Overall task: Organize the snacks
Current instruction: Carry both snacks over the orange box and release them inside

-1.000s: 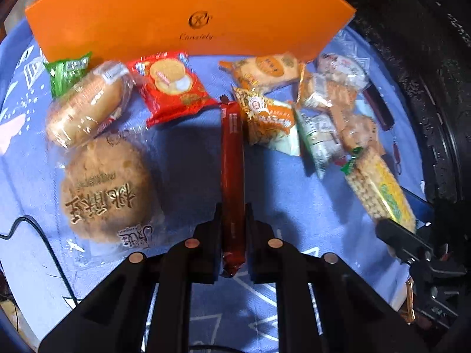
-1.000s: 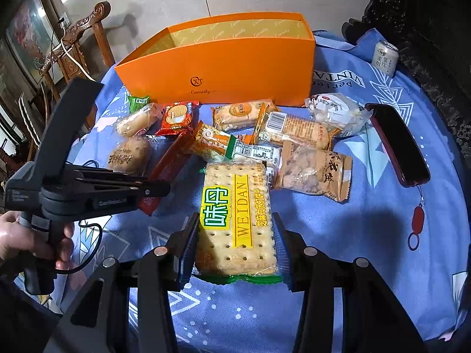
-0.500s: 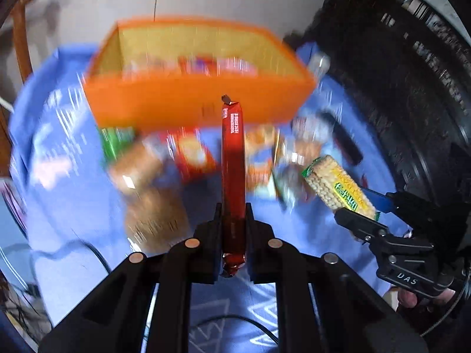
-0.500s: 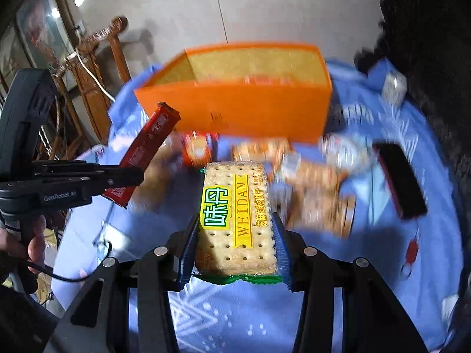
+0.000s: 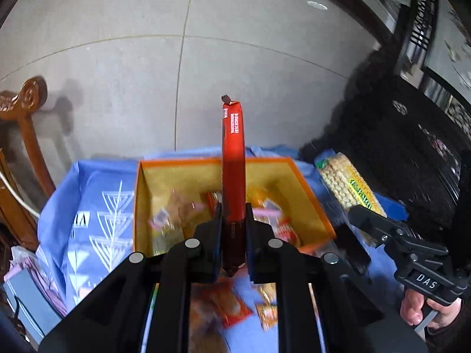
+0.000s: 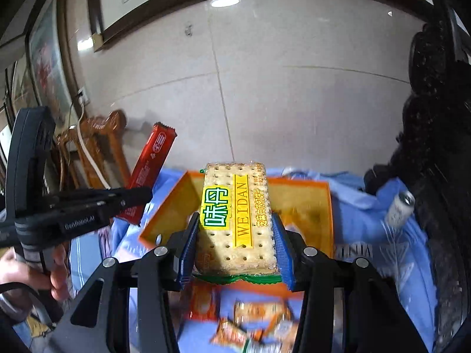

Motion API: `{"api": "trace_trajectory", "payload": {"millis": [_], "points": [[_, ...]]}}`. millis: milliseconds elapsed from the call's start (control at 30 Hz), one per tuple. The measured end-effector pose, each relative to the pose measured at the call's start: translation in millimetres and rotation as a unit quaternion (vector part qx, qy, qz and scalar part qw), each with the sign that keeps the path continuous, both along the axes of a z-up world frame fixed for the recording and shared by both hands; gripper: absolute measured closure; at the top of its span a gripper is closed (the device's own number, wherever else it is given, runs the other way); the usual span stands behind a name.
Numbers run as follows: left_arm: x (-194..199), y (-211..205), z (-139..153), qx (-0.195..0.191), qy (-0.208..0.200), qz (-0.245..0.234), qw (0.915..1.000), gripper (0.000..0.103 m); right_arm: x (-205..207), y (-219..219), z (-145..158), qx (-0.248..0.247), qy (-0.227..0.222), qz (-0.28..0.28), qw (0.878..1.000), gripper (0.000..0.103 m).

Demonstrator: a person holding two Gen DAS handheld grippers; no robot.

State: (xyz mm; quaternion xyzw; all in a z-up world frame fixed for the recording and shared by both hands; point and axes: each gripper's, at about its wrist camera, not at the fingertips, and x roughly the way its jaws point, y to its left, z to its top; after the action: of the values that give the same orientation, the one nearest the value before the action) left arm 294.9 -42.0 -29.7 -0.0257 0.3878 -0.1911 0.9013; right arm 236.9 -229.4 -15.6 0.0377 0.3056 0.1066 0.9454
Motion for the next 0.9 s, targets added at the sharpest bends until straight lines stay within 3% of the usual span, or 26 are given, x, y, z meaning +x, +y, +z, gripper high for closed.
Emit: {"api": "trace_trajectory", "payload": {"millis": [100, 133, 167, 200, 233, 333, 500, 667, 900], "points": [[33.0, -5.2, -1.0, 0.012, 0.002, 0.005, 0.9999, 0.090, 27.5, 3.9, 4.3, -0.017, -0.005, -0.006, 1.000, 0.055], [43.7, -6.8, -1.6, 0.018, 0.005, 0.011, 0.9998, 0.082, 36.7, 4.2, 5.0, -0.018, -0.002, -0.007, 1.000, 0.054], [51.2, -8.0, -2.2, 0.024, 0.008, 0.019, 0.9995, 0.038, 40.5, 4.0, 5.6, -0.020, 0.001, -0.012, 1.000, 0.035], [55.3, -8.2, -0.9, 0.033, 0.010, 0.037, 0.9987, 0.004, 43.2, 2.8, 7.0, -0.022, -0.002, -0.021, 1.000, 0.014], [55.3, -3.4, 3.7, 0.040, -0.004, 0.076, 0.9963, 0.004, 41.8, 1.7, 9.1, -0.024, -0.010, -0.032, 0.999, 0.009], [45.9, 9.3, 12.4, -0.003, -0.023, 0.077, 0.9967, 0.004, 32.5, 0.6, 12.4, -0.017, -0.017, -0.037, 0.999, 0.004], [21.0, 25.1, 1.9, -0.030, -0.002, 0.084, 0.9960, 0.004, 14.5, -8.3, -14.7, -0.012, 0.059, -0.044, 0.997, 0.004], [-18.6, 31.7, -26.6, 0.003, 0.016, 0.086, 0.9962, 0.004, -24.6, -13.7, -53.3, -0.033, 0.104, -0.053, 0.993, 0.004], [-74.0, 42.8, -75.0, 0.020, 0.066, 0.071, 0.9951, 0.004, -92.4, -31.1, -114.9, 0.000, 0.170, -0.050, 0.984, 0.004]]}}
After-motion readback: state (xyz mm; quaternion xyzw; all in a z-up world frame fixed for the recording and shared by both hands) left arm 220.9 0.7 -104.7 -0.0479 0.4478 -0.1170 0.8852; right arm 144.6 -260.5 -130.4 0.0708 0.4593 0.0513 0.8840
